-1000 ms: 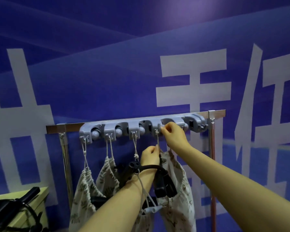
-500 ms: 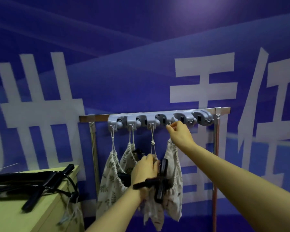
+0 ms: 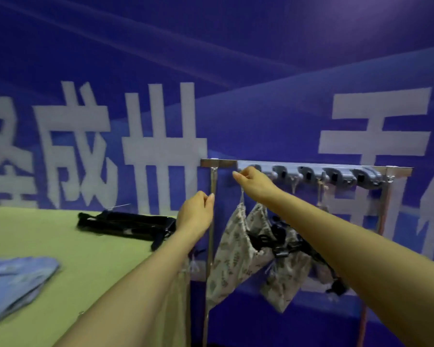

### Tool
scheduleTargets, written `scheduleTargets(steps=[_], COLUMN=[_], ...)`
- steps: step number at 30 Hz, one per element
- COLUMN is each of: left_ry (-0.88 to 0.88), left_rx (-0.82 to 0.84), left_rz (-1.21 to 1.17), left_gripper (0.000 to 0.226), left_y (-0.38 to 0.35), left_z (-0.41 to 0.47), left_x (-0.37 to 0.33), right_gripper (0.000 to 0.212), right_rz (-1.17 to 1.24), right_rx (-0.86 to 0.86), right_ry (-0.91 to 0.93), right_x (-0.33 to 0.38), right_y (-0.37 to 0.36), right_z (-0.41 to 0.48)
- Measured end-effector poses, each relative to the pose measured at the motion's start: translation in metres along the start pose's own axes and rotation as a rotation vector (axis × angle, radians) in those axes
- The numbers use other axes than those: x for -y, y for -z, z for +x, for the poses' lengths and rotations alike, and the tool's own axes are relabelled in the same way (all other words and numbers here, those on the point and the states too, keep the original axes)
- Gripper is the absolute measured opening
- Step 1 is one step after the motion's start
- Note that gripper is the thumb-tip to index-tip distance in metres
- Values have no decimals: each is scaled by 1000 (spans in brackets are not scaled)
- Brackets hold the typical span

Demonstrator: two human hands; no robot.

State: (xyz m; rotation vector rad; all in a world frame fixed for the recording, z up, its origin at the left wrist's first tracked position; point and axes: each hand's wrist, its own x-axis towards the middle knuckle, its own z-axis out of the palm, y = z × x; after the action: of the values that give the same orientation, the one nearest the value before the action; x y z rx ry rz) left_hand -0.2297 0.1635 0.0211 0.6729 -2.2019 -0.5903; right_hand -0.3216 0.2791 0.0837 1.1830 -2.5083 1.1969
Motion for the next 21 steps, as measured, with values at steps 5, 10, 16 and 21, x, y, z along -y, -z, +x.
scheduleTargets(steps=[5,10,16,21], left_ry=[155,315,467,509], left_rx=[-89,-184,-97,-3], left_rz=[71,150,222,277], left_gripper=[34,33,30,35], left_y=[84,159,192,185], left_z=[-13,-44,-80,-100], left_x=[79,168,240,267], right_gripper=[42,37,27,22], right_rz=[0,-45,-206,-212], right_rx=[148,367,647,708], right_ry=[80,212,346,341], right_x=[72,129,139,128], right_y=[-61,-134,-200,-235], right_z=[-15,-38,-73,-89])
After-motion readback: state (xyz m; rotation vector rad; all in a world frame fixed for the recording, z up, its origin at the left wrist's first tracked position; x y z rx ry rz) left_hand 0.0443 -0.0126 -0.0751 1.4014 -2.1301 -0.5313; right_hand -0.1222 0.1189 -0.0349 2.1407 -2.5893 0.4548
